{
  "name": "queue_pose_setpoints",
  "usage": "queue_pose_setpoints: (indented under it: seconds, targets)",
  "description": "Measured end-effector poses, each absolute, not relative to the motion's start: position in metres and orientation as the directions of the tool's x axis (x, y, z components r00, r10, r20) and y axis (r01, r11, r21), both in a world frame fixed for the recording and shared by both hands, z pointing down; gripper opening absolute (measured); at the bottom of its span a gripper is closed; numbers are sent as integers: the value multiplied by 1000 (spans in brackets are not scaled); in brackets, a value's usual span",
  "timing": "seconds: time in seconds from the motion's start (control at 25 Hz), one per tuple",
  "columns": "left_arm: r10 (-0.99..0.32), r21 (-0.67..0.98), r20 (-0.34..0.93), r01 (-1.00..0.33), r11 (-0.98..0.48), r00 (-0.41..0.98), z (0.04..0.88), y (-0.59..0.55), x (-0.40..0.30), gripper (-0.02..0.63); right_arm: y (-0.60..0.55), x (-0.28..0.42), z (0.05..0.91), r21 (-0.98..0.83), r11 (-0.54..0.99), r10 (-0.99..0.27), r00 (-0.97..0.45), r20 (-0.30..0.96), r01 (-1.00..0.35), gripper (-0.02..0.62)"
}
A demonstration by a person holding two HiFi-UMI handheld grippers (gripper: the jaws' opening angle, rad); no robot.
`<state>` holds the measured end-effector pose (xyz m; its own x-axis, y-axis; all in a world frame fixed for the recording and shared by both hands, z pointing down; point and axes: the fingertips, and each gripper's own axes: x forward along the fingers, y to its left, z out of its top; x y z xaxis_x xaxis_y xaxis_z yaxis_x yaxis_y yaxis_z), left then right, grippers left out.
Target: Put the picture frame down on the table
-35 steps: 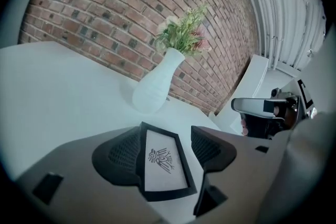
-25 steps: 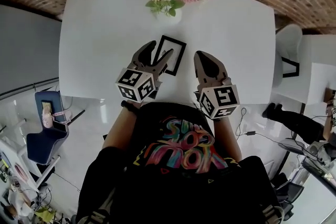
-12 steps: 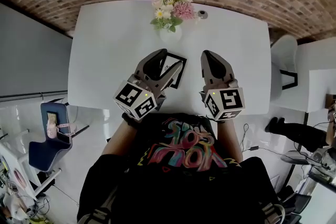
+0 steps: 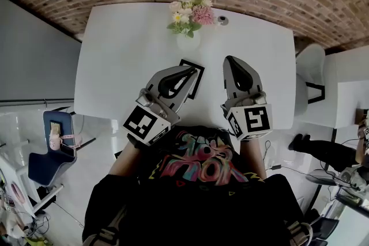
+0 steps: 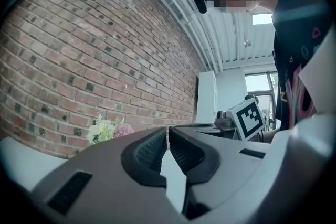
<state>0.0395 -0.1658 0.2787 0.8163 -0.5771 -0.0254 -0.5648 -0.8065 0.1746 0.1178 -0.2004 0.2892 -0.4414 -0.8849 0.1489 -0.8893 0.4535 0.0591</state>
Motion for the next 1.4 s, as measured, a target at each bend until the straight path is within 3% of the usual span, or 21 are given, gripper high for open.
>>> queue_pose_setpoints:
  seconds: [0.32, 0.64, 0.8, 0.92, 1.16, 1.4]
  targets:
    - [-578, 169, -87, -560, -811, 811, 273, -166, 38, 26, -201, 129, 289, 10, 433, -894, -428, 132, -901, 20]
    - [-588, 175, -32, -575, -799, 808, 284, -179, 38, 25, -209, 125, 294, 5, 457, -880, -451, 147, -889, 20]
    - [-588, 170, -87, -570, -804, 804, 279, -184, 37, 25, -213, 119, 292, -4, 464, -877, -460, 139, -886, 20]
    - [-593, 186, -24, -579, -794, 805, 288, -185, 36, 25, -212, 120, 297, 0, 477, -868, -471, 155, -879, 20]
    - [-580, 182, -58, -562, -806, 813, 285, -189, 37, 25, -214, 118, 298, -2, 490, -860, -484, 160, -871, 20]
    - [-574, 182, -11, -563, -806, 819, 296, -190, 34, 25, -212, 117, 301, -30, 505, -850, -503, 153, -862, 20]
